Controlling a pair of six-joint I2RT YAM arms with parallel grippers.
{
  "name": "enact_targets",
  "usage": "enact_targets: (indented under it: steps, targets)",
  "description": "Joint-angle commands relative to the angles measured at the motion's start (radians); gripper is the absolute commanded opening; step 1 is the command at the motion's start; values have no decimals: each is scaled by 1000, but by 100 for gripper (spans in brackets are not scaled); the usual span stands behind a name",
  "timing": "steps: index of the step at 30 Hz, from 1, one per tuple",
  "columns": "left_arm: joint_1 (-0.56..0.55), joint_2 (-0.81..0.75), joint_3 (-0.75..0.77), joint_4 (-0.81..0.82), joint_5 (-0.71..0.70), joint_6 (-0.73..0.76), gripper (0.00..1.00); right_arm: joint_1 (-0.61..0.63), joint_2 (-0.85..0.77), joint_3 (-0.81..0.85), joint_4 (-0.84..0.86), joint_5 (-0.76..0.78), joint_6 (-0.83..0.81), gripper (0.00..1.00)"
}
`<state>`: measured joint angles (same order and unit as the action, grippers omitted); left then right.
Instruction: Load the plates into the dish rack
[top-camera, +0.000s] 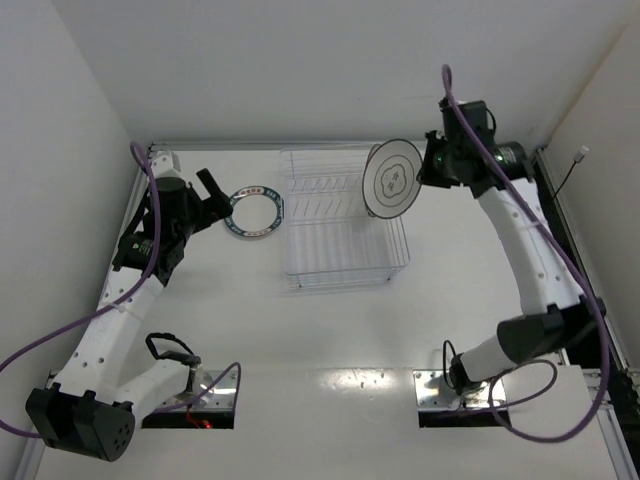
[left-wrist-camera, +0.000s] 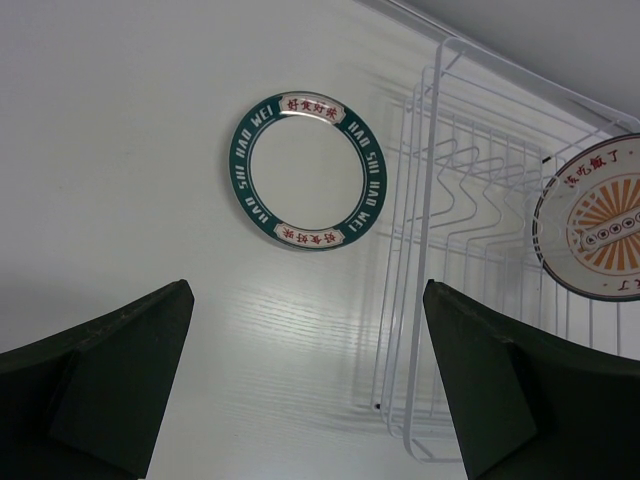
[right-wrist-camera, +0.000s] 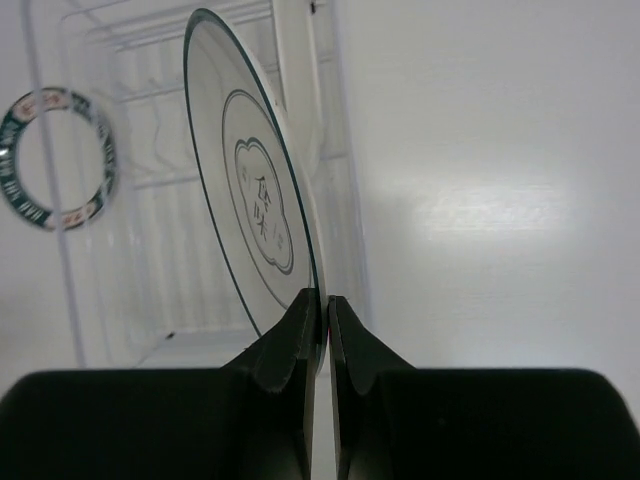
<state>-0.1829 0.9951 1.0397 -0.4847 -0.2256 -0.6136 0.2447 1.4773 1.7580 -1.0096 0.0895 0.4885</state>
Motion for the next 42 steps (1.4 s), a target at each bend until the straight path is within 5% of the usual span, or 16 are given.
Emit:
enact_targets:
  steps: [1,10,16,42]
  targets:
    - [-7,-3,5,21,0,5,100,70,122,105,129,251,13,0]
    - [-7,-12,14,21,-18,14,100,223,454,466,91,689,-123,0]
    - [-7,-12,23,21,-18,23,100,272,581,569,101,817,-206,0]
    - [-7,-41,23,-6,-57,41,100,357,799,420,51,740,-122,0]
